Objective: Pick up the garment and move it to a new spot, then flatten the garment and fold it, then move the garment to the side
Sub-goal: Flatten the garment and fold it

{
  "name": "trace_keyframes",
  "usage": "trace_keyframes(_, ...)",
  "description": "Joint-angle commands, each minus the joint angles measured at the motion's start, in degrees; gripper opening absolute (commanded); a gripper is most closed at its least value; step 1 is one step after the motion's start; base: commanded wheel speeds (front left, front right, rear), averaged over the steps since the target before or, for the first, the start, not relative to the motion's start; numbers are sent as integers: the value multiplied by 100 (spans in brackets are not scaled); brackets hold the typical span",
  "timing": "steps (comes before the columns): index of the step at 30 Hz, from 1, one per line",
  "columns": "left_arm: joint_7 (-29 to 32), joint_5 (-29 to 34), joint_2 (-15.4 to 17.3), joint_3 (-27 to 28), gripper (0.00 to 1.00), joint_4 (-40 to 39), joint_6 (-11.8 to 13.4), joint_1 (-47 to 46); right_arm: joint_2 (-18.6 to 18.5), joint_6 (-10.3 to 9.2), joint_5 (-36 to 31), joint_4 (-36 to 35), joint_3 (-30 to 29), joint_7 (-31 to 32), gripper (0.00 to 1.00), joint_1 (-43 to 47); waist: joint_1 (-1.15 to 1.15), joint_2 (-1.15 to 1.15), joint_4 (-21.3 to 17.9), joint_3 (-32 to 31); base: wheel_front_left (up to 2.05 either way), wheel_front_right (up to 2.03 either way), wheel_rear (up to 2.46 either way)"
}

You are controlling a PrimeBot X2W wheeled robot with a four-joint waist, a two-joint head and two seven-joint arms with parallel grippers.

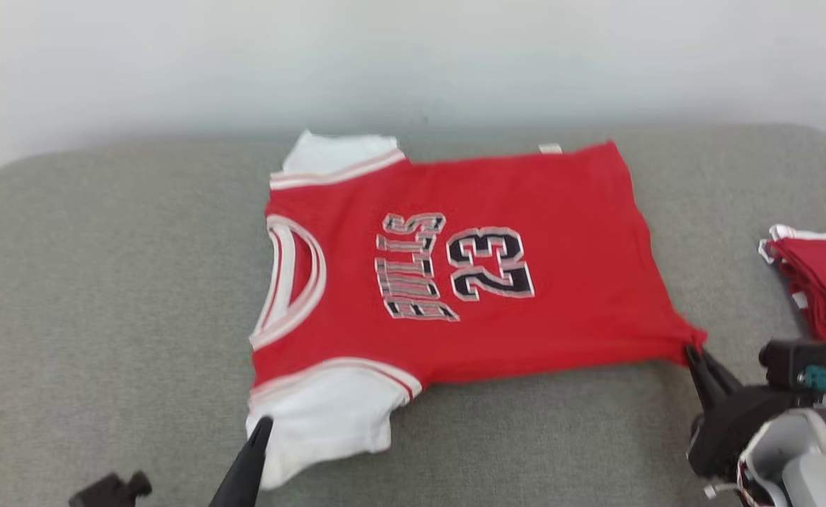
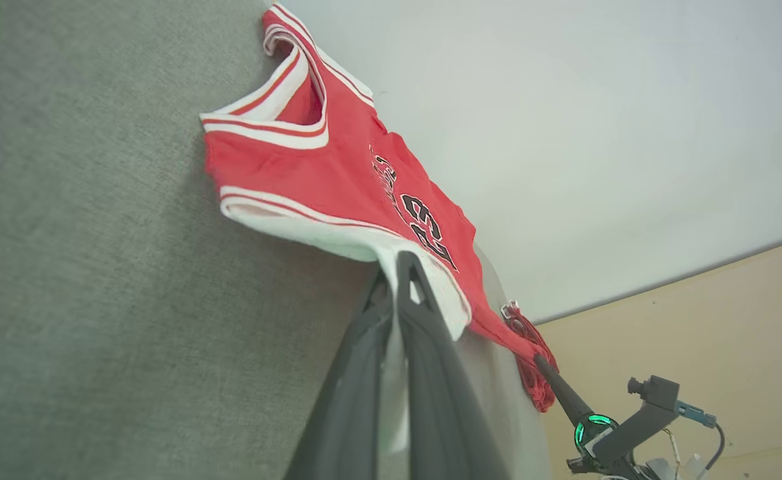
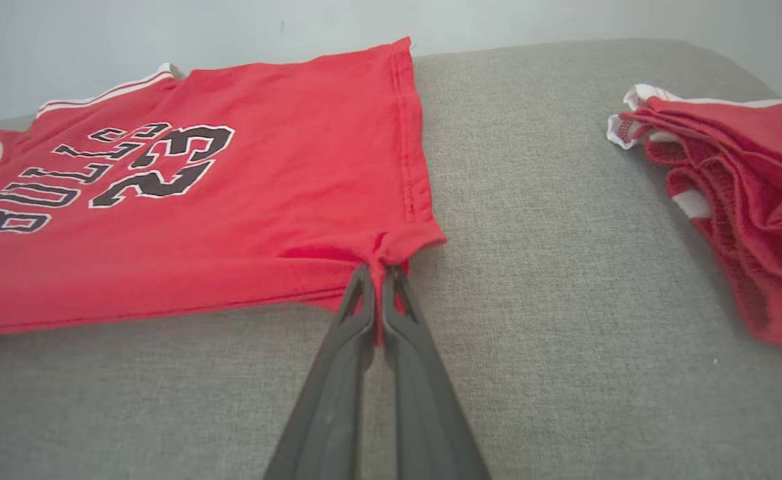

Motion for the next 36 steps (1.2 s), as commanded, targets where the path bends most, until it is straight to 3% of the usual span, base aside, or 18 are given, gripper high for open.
trace_keyframes(1,-38,-43,53,23,0,44,4,123,14,-17,-80,-27,-44,60,0,118,2,1,115,-215,0,0,0)
trace_keyframes(8,-96,158,212,-65,0,329,52,601,207,-18,-574,-511,-290,905,0,823,2,1,89,-327,0,0,0)
trace_keyframes(19,57,552,533,-342,0,384,503,1001,477,-18,-603,-1620,-633,2079,0,1910,2,1,-1,-245,0,0,0)
trace_keyframes(24,-26,826,686,-312,0,234,820,1128,602,-18,-690,-2077,-749,2281,0,2091,2,1,-110,-151,0,0,0)
trace_keyframes(31,-185,1142,603,-58,0,-94,845,1003,670,-17,-705,-2400,-686,2162,0,1914,2,1,-176,-5,0,0,0)
trace_keyframes(36,-220,1501,323,204,0,-39,955,523,608,-17,-709,-2443,-581,1971,0,1618,2,1,-178,96,0,0,0)
